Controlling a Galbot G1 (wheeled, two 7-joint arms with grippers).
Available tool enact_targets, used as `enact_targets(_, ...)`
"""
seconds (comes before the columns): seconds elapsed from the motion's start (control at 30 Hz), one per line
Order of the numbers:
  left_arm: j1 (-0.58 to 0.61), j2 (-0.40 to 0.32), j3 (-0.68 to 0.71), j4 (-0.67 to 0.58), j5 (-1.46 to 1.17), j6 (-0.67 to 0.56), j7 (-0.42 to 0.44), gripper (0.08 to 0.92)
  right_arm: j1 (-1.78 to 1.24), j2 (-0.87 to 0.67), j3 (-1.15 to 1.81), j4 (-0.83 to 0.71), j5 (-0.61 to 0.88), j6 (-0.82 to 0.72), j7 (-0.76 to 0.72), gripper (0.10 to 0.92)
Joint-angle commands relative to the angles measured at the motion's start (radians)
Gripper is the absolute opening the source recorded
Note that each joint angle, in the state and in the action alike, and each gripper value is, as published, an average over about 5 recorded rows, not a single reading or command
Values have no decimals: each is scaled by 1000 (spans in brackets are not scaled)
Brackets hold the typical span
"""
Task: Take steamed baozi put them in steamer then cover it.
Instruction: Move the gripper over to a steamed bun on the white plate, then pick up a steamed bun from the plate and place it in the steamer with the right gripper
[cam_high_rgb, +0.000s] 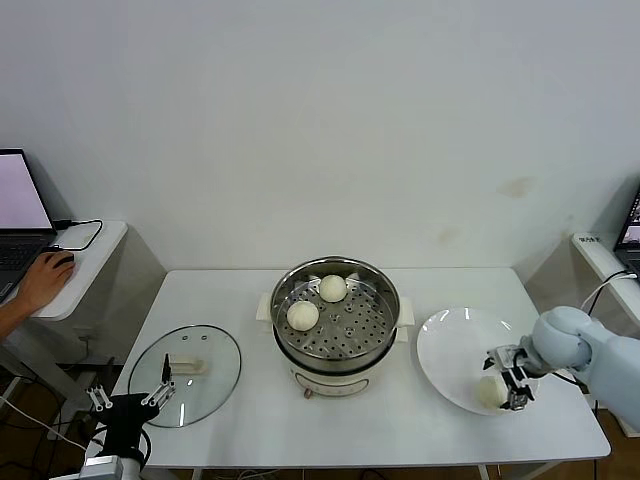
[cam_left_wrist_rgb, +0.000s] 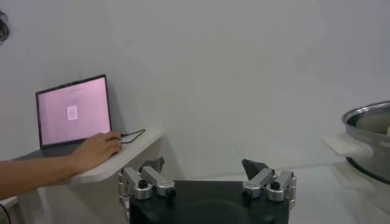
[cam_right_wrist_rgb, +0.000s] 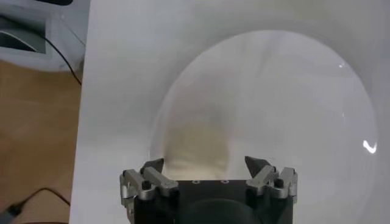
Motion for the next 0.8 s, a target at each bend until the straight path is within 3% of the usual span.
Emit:
enact_targets(0.03, 2, -1, -2, -1, 0, -1, -1, 823, -14, 17, 8, -21, -7, -3, 5, 719)
enact_targets(0.33, 6, 0, -2, -7, -1, 0, -1, 823, 25, 10, 4, -13, 14, -11, 0, 597)
enact_targets(0.8, -3, 16, 2, -13, -5, 0, -1, 823, 593, -23, -199, 55, 251, -42, -36, 585)
